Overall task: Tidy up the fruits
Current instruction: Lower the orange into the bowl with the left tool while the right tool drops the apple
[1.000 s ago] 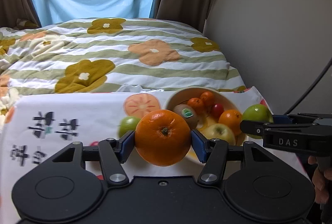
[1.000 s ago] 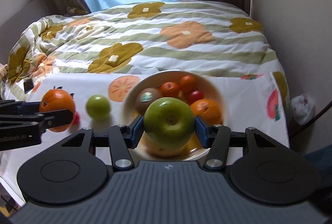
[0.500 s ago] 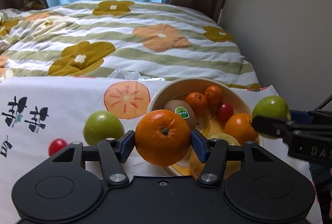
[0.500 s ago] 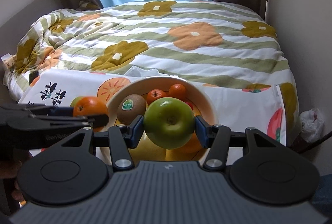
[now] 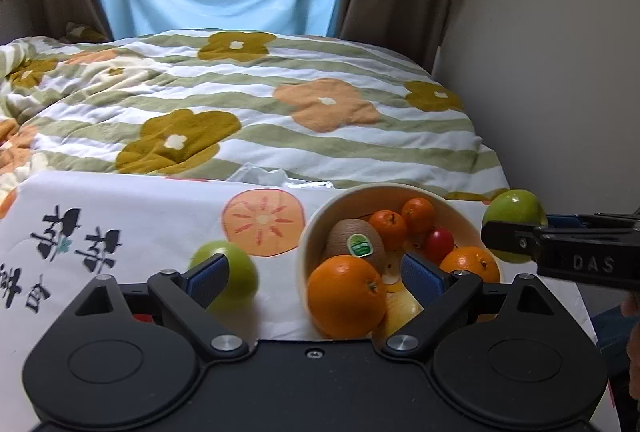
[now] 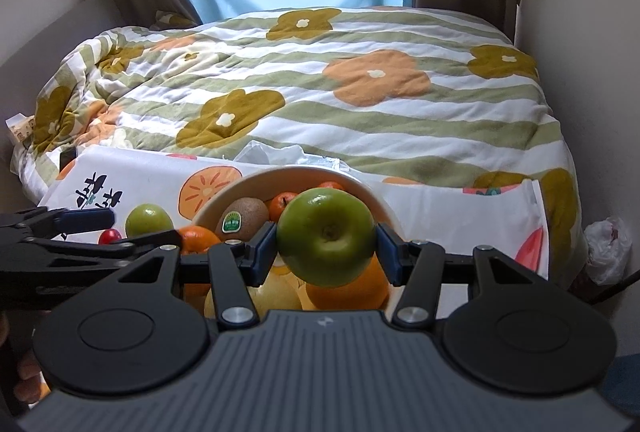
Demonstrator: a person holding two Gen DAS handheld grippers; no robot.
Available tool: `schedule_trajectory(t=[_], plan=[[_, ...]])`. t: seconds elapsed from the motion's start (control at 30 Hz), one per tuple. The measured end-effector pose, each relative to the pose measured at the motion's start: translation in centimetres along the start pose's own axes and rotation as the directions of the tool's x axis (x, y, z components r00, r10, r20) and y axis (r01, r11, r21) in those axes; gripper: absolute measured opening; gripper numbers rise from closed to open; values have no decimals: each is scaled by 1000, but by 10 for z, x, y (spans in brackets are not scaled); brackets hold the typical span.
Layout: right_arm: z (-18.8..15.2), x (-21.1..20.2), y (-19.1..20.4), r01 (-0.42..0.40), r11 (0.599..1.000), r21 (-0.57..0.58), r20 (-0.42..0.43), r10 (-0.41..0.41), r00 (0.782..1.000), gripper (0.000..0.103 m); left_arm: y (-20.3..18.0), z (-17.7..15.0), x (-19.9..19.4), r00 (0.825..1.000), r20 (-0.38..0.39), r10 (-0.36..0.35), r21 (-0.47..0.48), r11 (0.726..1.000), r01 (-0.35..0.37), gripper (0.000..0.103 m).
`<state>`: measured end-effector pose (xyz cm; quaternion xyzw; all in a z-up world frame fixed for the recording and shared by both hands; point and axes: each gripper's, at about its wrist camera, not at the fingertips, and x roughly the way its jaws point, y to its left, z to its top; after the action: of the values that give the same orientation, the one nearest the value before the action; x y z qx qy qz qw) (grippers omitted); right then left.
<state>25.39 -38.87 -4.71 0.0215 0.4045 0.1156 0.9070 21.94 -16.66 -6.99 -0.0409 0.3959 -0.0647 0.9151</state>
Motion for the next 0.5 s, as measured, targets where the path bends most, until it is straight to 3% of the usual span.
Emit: schedule_trajectory(t=[0.5], plan=[[0,54,17,-108,988,-111,-44,104,994,68,18,-26,-20,994,-9,110,-76,991,-111,95]])
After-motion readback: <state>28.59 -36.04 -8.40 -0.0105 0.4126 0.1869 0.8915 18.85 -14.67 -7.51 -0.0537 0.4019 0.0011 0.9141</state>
